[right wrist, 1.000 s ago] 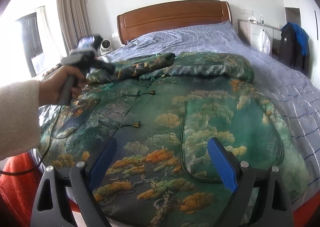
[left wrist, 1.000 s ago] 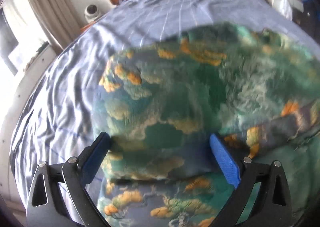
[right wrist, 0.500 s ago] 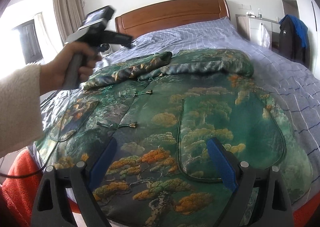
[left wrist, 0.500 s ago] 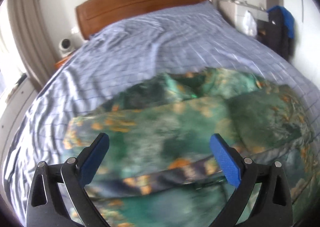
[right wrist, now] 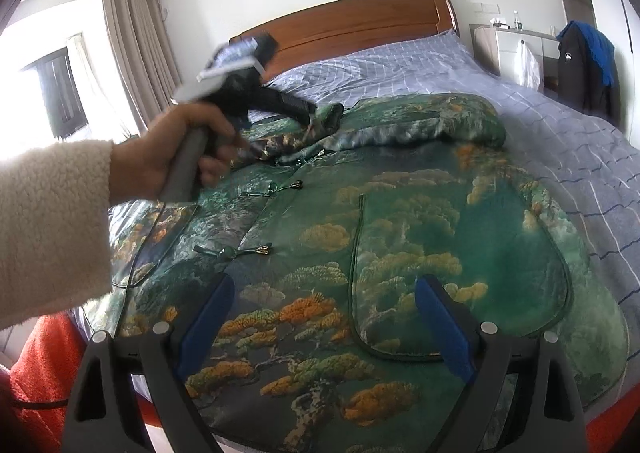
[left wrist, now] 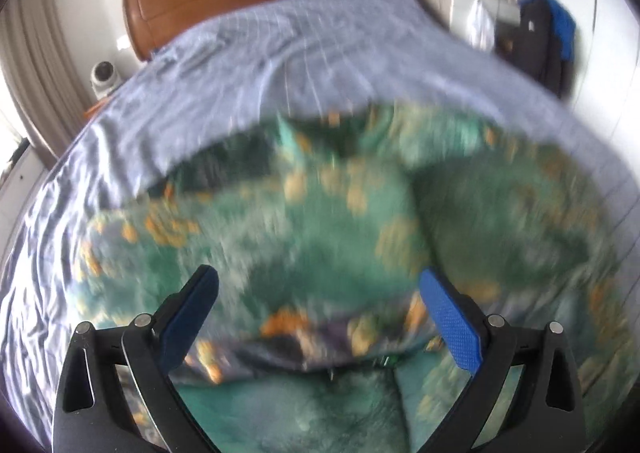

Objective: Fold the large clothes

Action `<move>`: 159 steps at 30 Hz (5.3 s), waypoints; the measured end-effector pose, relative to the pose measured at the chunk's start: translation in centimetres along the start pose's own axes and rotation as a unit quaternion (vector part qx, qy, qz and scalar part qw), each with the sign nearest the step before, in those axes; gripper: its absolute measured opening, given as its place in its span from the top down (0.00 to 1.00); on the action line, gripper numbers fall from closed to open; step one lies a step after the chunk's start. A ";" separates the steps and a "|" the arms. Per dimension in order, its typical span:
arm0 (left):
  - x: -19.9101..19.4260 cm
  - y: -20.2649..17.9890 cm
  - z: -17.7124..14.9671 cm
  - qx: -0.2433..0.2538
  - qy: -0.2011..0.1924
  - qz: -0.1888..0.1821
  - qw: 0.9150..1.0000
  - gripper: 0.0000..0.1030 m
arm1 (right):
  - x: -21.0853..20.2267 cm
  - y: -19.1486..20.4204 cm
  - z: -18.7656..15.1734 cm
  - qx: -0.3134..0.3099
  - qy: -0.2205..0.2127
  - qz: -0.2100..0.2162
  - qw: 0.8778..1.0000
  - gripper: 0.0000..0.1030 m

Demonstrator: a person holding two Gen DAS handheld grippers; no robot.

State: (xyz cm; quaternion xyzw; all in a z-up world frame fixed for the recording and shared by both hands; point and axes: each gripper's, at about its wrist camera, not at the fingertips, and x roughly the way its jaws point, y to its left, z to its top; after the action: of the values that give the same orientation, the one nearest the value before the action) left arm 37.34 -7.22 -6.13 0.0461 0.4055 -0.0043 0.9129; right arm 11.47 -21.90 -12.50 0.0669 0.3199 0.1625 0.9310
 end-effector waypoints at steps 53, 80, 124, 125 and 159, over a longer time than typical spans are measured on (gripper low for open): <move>-11.2 3.8 -11.8 0.026 -0.021 0.040 0.999 0.01 | -0.2 1.4 0.6 -0.039 0.002 -0.052 0.998 0.11; -19.5 20.1 -18.5 -0.083 -0.018 0.101 0.991 0.01 | -3.0 3.3 0.3 -0.086 0.005 -0.055 0.995 0.11; -14.0 19.4 -23.8 -0.172 0.062 0.081 0.980 0.01 | -1.6 4.9 -1.6 -0.114 0.019 -0.037 0.993 0.11; -14.0 19.3 -23.8 -0.173 0.062 0.081 0.980 0.01 | -1.5 5.0 -1.7 -0.115 0.020 -0.037 0.992 0.11; -10.5 24.4 -26.5 -0.183 0.142 -0.017 0.973 0.01 | -6.5 -12.8 3.0 0.056 0.073 -0.128 0.987 0.11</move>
State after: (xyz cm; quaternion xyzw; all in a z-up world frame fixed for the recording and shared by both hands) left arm 11.78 19.05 -14.09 -0.1289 0.5253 0.0611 0.8389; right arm 11.79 -36.26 -9.36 0.0654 0.4014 0.0277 0.9131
